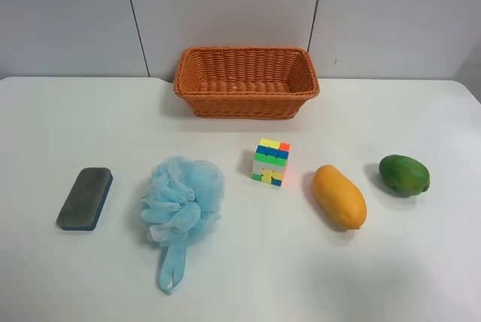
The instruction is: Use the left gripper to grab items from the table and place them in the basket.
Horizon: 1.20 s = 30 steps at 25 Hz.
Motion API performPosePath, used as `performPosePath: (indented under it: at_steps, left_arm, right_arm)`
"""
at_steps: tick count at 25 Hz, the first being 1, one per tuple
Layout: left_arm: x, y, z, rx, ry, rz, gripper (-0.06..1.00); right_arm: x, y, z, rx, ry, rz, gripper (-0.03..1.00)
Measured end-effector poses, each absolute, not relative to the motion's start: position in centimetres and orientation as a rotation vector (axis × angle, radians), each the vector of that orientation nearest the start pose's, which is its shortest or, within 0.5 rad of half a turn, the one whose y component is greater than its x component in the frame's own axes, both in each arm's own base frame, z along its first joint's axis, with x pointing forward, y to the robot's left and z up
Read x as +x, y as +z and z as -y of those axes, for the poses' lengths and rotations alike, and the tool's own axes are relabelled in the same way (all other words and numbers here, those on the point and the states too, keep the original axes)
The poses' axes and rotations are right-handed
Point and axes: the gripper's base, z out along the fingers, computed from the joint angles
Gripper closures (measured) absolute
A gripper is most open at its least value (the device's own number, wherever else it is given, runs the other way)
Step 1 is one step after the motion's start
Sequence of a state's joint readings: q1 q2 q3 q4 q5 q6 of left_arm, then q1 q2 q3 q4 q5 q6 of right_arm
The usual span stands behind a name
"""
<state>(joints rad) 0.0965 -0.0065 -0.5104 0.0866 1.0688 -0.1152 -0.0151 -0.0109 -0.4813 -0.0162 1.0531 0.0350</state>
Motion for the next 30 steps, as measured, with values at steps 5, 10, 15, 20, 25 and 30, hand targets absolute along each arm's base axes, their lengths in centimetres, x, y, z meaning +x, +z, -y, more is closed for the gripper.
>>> performPosePath:
  at_steps: [5, 10, 15, 20, 25, 30]
  left_arm:
    - [-0.8, 28.0, -0.6, -0.220, 0.092, -2.022, -0.05]
    - [-0.8, 28.0, -0.6, -0.220, 0.092, -2.021, -0.05]
    - [-0.7, 28.1, -0.6, -0.219, 0.092, -2.022, -0.05]
    - [2.1, 30.7, -0.6, -0.203, 0.066, -2.070, -0.05]
    - [8.8, 32.0, -0.7, -0.151, 0.013, -2.317, -0.05]
    - [15.2, 32.3, 0.7, 0.002, -0.126, -2.429, -0.05]
  right_arm:
    - [-0.4, 27.3, 0.1, 0.052, -0.007, -2.044, -0.03]
    - [-0.4, 27.3, 0.1, 0.052, -0.007, -2.044, -0.03]
    - [-0.4, 27.3, 0.1, 0.052, -0.007, -2.044, -0.03]
    - [-0.4, 27.3, 0.1, 0.052, -0.007, -2.044, -0.03]
    - [-0.4, 27.3, 0.1, 0.052, -0.007, -2.044, -0.03]
    - [-0.4, 27.3, 0.1, 0.052, -0.007, -2.044, -0.03]
